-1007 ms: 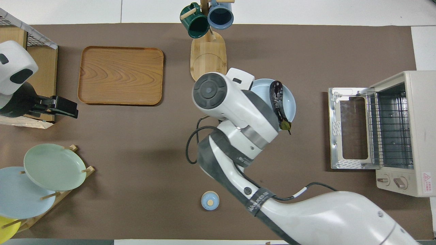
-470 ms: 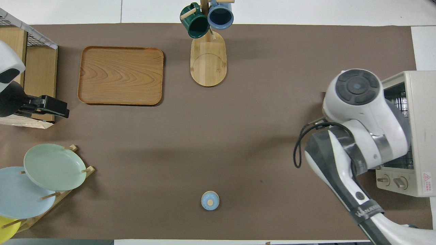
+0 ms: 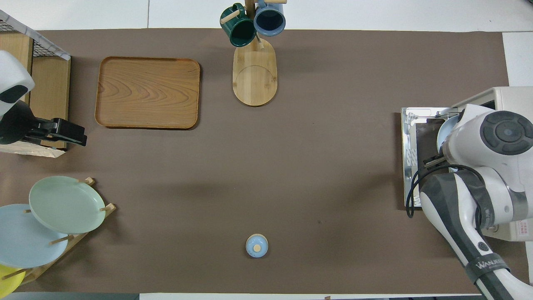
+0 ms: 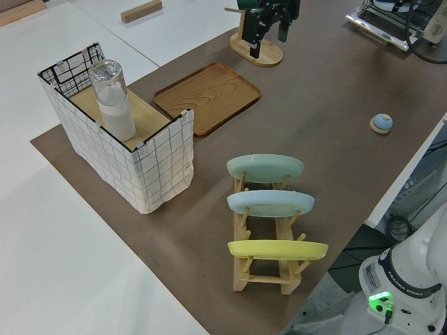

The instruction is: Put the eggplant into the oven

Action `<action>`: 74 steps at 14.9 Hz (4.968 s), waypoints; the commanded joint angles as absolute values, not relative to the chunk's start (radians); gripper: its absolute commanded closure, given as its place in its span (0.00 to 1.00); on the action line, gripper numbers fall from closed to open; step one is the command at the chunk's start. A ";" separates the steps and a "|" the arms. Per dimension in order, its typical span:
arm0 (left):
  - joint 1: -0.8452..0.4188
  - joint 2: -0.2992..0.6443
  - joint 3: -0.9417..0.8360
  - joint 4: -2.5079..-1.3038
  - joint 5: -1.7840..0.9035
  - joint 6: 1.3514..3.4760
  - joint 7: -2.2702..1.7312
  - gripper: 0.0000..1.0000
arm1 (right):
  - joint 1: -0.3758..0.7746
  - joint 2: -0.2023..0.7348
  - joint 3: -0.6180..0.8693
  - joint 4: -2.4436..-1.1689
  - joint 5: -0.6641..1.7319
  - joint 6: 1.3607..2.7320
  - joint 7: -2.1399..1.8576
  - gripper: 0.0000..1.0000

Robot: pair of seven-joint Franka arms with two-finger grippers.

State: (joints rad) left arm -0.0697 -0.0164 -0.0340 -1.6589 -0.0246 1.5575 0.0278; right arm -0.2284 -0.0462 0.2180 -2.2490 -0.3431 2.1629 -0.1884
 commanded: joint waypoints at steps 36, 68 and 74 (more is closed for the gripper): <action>-0.051 -0.028 -0.051 -1.661 -0.021 1.548 -0.015 0.00 | -0.124 0.176 0.236 -2.142 -0.460 2.153 0.077 1.00; -0.051 -0.028 -0.051 -1.661 -0.021 1.548 -0.015 0.00 | -0.243 0.029 0.216 -1.595 -0.049 1.477 -0.146 0.00; -0.051 -0.028 -0.051 -1.661 -0.021 1.548 -0.015 0.00 | -0.092 -0.001 0.078 -1.617 -0.044 1.480 -0.133 0.00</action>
